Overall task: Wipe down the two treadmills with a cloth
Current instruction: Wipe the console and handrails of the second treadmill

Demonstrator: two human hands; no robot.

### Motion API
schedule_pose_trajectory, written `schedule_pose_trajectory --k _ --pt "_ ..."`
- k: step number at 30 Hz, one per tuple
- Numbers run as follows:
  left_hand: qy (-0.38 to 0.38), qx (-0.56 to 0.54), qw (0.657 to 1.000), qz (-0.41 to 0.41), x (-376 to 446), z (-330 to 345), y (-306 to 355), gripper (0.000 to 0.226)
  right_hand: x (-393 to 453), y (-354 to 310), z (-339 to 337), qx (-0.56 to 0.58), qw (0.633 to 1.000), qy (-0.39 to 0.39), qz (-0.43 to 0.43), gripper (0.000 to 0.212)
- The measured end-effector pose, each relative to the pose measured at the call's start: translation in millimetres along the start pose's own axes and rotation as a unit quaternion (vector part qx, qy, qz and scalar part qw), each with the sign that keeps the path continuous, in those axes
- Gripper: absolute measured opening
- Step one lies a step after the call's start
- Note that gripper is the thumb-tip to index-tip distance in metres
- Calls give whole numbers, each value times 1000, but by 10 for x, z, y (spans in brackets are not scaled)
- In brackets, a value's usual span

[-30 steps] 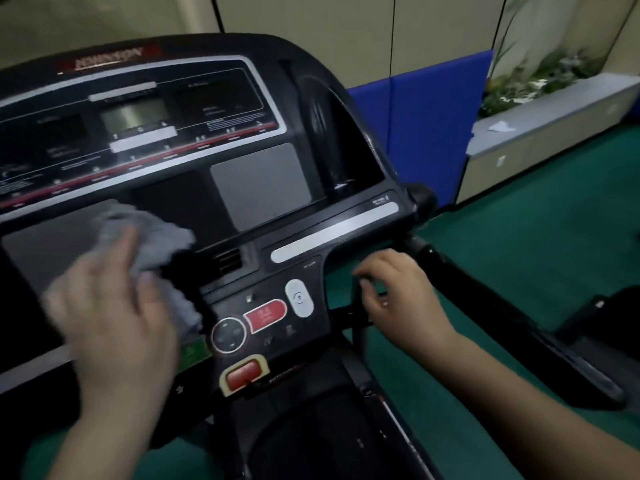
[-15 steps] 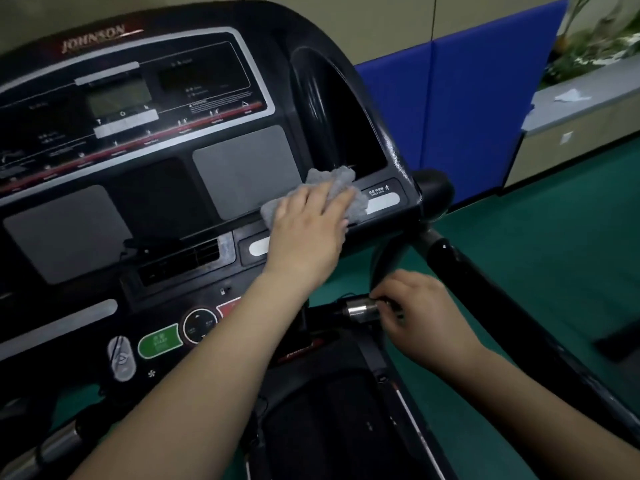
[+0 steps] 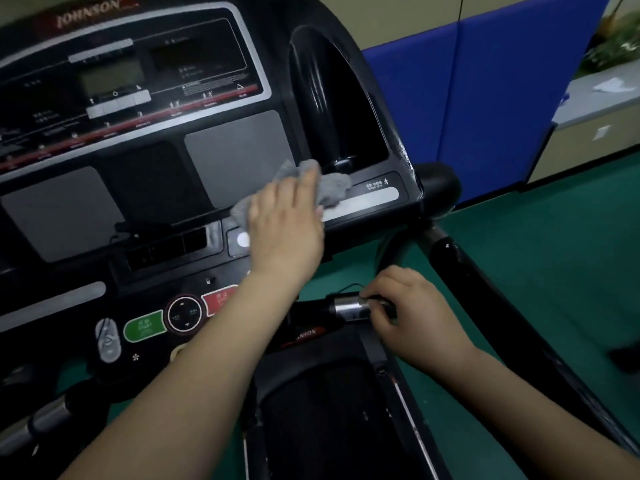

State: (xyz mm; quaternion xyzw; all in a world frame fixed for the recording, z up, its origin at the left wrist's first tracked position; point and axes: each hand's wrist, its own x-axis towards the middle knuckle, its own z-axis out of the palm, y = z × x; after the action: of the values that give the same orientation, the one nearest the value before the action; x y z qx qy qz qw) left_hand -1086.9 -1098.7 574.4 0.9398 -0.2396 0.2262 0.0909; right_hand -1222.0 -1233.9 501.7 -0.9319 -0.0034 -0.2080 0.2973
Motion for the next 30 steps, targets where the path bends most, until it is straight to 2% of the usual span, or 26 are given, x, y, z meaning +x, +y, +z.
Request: schedule_pose_trajectory --k 3,5,8,9,10,13,16,19,22,24,28,30 --pt "-20 -73 997 6 48 -35 5 67 193 -49 -63 45 995 87 31 17" --pt "-65 -156 985 16 72 -135 -95 67 420 -161 -126 65 986 151 33 21" --pt "-112 -356 928 -5 117 -379 -253 44 821 -437 -188 76 982 174 16 27" --pt "-98 -398 912 -21 113 -458 -314 36 944 -539 -172 72 983 169 3 29" --pt "-67 -405 911 -34 101 -516 -392 32 1050 -638 -127 64 986 156 -8 32" --pt "41 -255 966 -34 19 -543 -684 25 1229 -850 124 -20 997 81 -3 56" --pt "7 -137 990 -22 -42 -391 -882 23 1241 -802 335 -142 987 69 -17 60" --pt "-21 -43 999 16 -129 -245 -882 34 1263 -477 216 -151 983 103 -6 52" --pt "7 -23 1000 10 -155 -183 -847 36 1329 -162 -38 -132 981 131 49 48" --pt "17 -21 1000 -6 -139 -166 -814 34 1368 -194 -33 -117 982 136 62 45" --pt "12 8 1000 -21 -111 -153 -706 32 1319 -466 212 -126 987 83 -54 44" --pt "15 22 999 -22 -119 -139 -690 31 1312 -387 142 -126 986 61 -93 45"
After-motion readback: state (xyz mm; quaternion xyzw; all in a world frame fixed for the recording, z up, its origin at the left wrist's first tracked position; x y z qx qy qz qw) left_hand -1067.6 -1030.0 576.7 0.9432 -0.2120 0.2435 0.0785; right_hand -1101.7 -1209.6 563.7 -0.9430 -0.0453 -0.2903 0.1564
